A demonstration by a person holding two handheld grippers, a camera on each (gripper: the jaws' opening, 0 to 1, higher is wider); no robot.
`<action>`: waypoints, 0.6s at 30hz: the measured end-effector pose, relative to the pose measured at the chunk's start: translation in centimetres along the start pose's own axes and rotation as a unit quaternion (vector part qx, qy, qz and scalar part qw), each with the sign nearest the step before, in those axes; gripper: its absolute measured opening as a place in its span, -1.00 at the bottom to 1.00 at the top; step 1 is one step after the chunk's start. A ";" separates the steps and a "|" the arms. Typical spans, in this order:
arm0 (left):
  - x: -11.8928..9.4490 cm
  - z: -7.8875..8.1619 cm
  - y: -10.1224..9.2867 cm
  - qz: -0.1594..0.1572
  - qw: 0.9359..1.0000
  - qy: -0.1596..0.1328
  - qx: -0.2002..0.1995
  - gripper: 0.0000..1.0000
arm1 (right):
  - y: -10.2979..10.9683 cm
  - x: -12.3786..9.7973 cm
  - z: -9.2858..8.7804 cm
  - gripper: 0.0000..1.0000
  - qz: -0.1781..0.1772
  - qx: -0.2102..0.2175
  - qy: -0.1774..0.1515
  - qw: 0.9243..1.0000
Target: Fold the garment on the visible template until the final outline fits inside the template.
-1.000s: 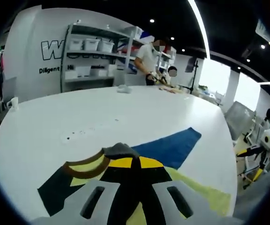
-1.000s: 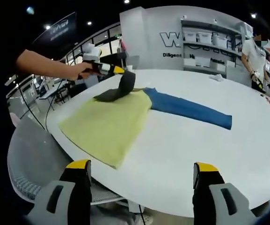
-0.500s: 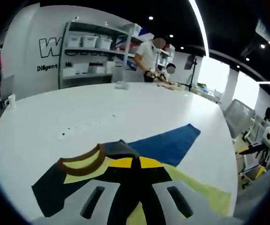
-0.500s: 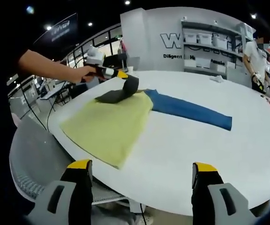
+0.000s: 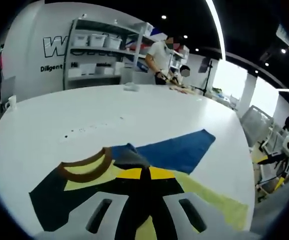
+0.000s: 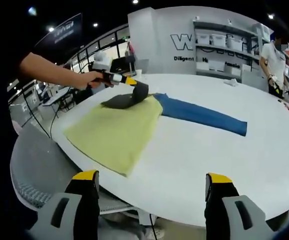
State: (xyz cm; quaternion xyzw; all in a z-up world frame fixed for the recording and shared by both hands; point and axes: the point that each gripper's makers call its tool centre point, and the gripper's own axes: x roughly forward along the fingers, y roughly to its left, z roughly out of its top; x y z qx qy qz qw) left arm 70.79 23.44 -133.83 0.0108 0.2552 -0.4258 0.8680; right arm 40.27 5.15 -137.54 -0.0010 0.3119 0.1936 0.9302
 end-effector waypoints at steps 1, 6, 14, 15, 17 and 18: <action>0.1 -0.1 0.0 0.000 1.000 0.002 0.001 -0.93 | 0.0 0.0 0.0 0.72 0.000 0.000 0.000 1.000; 0.4 -0.9 0.0 0.001 1.000 0.009 0.000 -0.93 | -0.1 0.0 -0.3 0.72 0.002 0.000 0.005 1.000; 0.7 -1.5 0.0 0.001 1.000 0.016 -0.004 -0.93 | -0.2 0.1 -0.5 0.72 0.002 0.002 0.006 1.000; 0.7 -1.5 0.0 0.001 1.000 0.016 -0.005 -0.93 | -0.1 0.2 -0.5 0.72 0.003 0.003 0.005 1.000; 0.7 -1.7 -0.1 0.000 1.000 0.018 -0.005 -0.93 | -0.1 0.3 -0.7 0.72 0.003 0.005 0.006 1.000; 0.8 -1.9 -0.2 0.000 1.000 0.020 -0.003 -0.93 | -0.1 0.4 -0.7 0.72 0.004 0.005 0.007 1.000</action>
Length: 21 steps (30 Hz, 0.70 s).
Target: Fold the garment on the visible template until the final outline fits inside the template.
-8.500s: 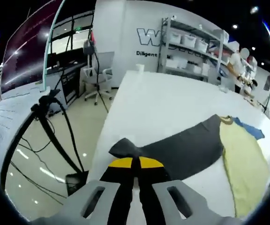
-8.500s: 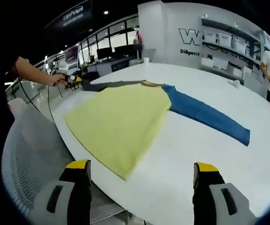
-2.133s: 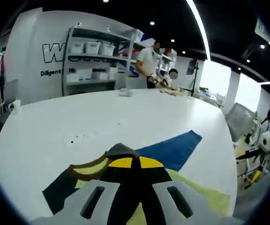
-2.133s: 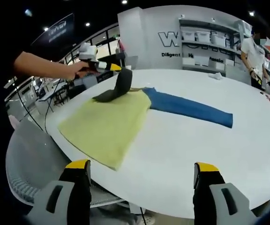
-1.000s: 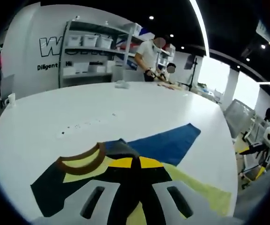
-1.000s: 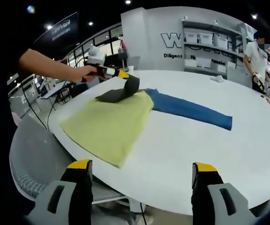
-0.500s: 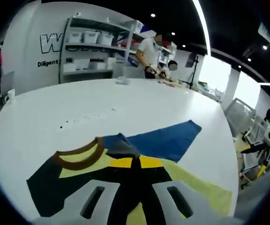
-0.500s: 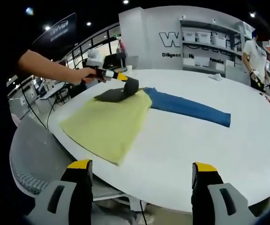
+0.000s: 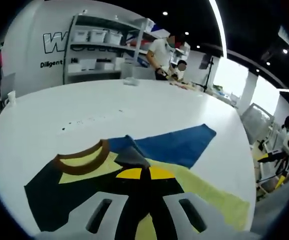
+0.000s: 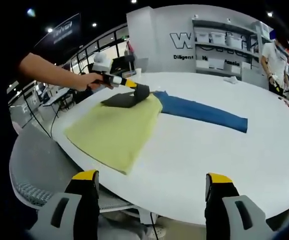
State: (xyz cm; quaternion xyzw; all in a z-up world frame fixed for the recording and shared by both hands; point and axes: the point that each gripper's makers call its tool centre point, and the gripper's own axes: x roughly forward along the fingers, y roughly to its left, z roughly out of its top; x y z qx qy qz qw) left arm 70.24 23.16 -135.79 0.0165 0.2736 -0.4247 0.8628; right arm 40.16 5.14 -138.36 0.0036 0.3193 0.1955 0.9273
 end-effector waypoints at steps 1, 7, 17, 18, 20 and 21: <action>0.1 -0.2 -0.1 -0.001 1.000 0.003 0.001 -0.93 | 0.0 0.1 0.0 0.72 0.001 0.001 0.000 1.000; 0.6 -1.1 -0.4 -0.004 1.000 0.015 0.005 -0.93 | 0.3 0.3 0.0 0.72 0.003 0.004 -0.003 1.000; 1.2 -1.9 -1.1 -0.008 1.000 0.028 0.009 -0.93 | 0.0 0.3 -0.4 0.72 0.002 0.014 -0.001 1.000; 1.2 -1.9 -1.2 -0.009 1.000 0.028 0.008 -0.93 | 0.0 0.3 -0.3 0.72 0.001 0.015 -0.001 1.000; 1.4 -2.1 -1.3 -0.009 0.999 0.031 0.007 -0.93 | -0.1 0.3 -0.4 0.71 0.001 0.015 -0.001 1.000; 1.4 -2.1 -1.4 -0.010 0.999 0.031 0.008 -0.93 | -0.1 0.3 -0.4 0.72 0.000 0.014 -0.001 1.000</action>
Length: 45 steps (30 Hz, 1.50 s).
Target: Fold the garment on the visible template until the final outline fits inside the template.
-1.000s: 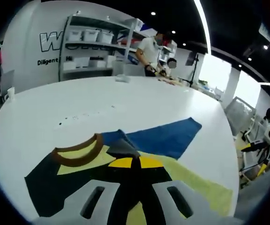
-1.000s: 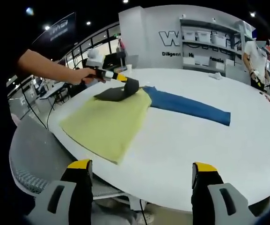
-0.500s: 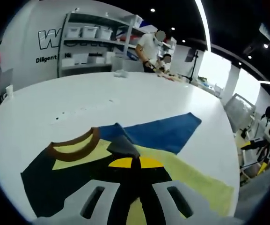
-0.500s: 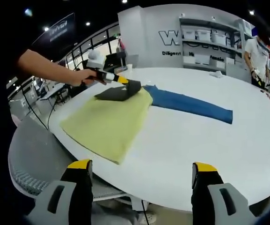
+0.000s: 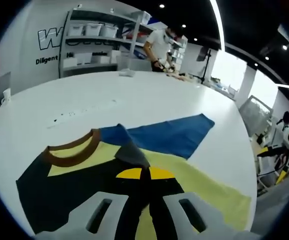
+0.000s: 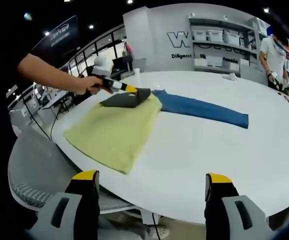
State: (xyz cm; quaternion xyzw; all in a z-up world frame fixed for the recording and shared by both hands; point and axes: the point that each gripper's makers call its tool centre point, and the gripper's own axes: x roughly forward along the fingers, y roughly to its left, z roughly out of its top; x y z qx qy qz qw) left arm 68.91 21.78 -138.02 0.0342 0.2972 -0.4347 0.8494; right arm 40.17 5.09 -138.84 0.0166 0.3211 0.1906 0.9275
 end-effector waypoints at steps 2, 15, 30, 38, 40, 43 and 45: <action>0.1 -0.1 -0.2 -0.002 1.000 0.002 0.000 -0.93 | 0.0 0.0 0.0 0.71 0.002 0.003 -0.001 1.000; 1.0 -0.3 -1.2 -0.009 1.000 0.013 0.007 -0.93 | 0.1 0.1 -0.6 0.71 0.002 0.009 0.001 1.000; 2.7 -0.9 -2.2 -0.021 0.999 0.028 0.001 -0.93 | -0.3 0.2 -1.1 0.70 0.000 0.016 0.006 1.000; 3.2 -1.3 -2.8 -0.035 0.999 0.037 -0.005 -0.92 | -0.5 0.3 -0.8 0.70 0.000 0.015 0.006 1.000; 3.2 -1.4 -2.9 -0.039 0.998 0.041 -0.006 -0.91 | -0.6 0.4 -0.7 0.70 0.001 0.016 0.003 1.000; 3.3 -1.6 -3.0 -0.045 0.998 0.041 -0.007 -0.83 | -0.5 0.5 -0.7 0.70 0.002 0.015 0.003 1.000; 3.3 -1.7 -3.3 -0.054 0.998 0.042 -0.008 -0.76 | -0.5 0.5 -0.7 0.70 0.002 0.016 0.003 1.000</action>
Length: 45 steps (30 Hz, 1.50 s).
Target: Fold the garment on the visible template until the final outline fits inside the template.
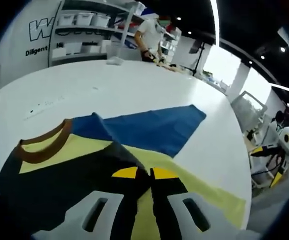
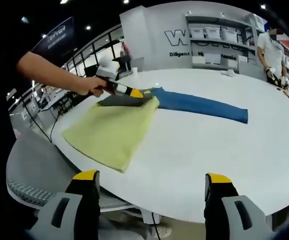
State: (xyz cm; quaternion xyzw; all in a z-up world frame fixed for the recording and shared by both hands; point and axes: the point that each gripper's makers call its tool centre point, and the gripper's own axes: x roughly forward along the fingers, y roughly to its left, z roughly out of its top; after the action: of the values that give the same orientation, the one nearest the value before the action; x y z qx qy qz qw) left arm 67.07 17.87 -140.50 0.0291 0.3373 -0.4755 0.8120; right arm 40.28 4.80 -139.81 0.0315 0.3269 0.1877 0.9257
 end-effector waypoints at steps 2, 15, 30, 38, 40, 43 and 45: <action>0.0 0.1 -0.1 0.001 1.000 -0.004 0.028 -0.75 | 0.1 0.1 -0.2 0.70 0.001 0.000 0.001 1.000; -0.2 -0.4 -0.5 -0.003 0.999 0.006 0.039 -0.73 | 0.1 0.0 0.1 0.70 0.001 0.000 -0.001 1.000; -0.7 -0.8 -0.3 0.001 0.999 0.003 0.051 -0.67 | -0.4 0.1 -0.1 0.65 -0.009 -0.036 0.014 0.999; -1.5 -2.2 0.6 0.025 0.999 0.018 0.035 -0.79 | -1.2 0.3 0.0 0.48 -0.018 -0.072 0.029 0.997; -1.8 -2.5 0.8 0.031 0.998 0.021 0.041 -0.81 | -1.8 0.3 0.1 0.39 -0.027 -0.085 0.034 0.995; -2.1 -2.5 1.1 0.040 0.998 0.020 0.047 -0.80 | -2.4 0.3 0.5 0.36 -0.031 -0.096 0.034 0.994; -2.2 -2.6 1.1 0.042 0.997 0.022 0.062 -0.82 | -2.7 0.2 0.7 0.27 -0.037 -0.106 0.033 0.993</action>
State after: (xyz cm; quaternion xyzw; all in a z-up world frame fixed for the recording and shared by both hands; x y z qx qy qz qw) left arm 65.92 21.10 -141.50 0.1042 0.3231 -0.4600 0.8205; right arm 41.76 2.40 -139.86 -0.0853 0.3364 0.1876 0.9189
